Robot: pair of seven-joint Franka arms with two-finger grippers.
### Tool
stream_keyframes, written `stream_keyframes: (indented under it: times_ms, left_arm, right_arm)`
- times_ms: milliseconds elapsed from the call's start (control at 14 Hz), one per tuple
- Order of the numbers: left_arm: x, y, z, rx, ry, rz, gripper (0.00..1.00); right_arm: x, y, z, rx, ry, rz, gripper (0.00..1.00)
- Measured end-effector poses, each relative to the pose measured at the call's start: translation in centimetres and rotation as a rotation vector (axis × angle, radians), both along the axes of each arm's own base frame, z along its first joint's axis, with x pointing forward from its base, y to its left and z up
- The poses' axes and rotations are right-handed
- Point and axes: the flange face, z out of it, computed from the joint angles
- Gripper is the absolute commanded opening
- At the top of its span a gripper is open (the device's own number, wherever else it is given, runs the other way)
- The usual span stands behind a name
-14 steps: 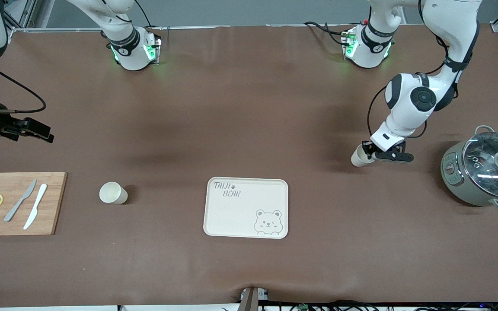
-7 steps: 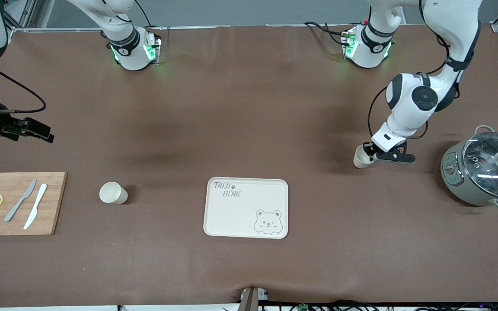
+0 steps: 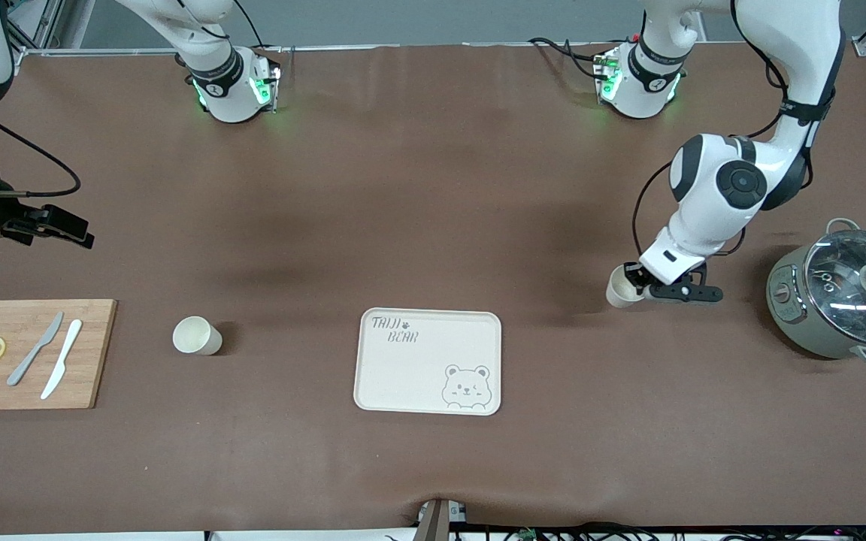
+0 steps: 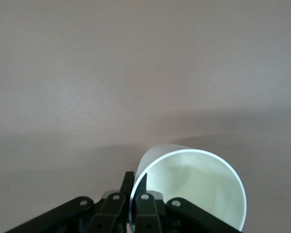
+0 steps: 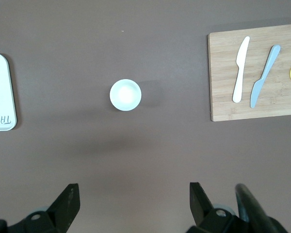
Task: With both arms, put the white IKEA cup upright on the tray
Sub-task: 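Carry the white cup with the left gripper over the tray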
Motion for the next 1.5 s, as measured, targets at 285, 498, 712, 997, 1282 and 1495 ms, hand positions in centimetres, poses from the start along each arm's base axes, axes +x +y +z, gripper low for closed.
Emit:
stream_keyframes:
  times_ms: [285, 498, 712, 997, 1282, 1495]
  left_arm:
    - [2.9, -7.9, 6.2, 0.003, 0.056, 0.045, 0.0]
    - [4.0, -11.7, 6.6, 0.001, 0.073, 0.067, 0.0]
    - [4.6, -15.1, 6.6, 0.005, 0.094, 0.086, 0.0]
    - [6.1, -19.6, 7.3, 0.01, 0.12, 0.122, 0.0]
    - [7.4, -22.4, 6.3, -0.006, 0.109, 0.15, 0.0]
    - [7.1, -25.2, 5.2, -0.015, 0.105, 0.163, 0.0]
  right_arm:
    - [0.0, 0.0, 0.0, 0.0, -0.001, 0.0, 1.0]
    - [0.0, 0.0, 0.0, 0.0, -0.001, 0.0, 1.0]
    - [0.0, 0.0, 0.0, 0.0, -0.001, 0.0, 1.0]
    - [0.0, 0.0, 0.0, -0.002, -0.004, 0.001, 1.0]
    - [0.2, 0.2, 0.1, -0.027, -0.015, 0.012, 1.0]
    - [0.2, 0.4, 0.1, -0.035, -0.017, 0.019, 1.0]
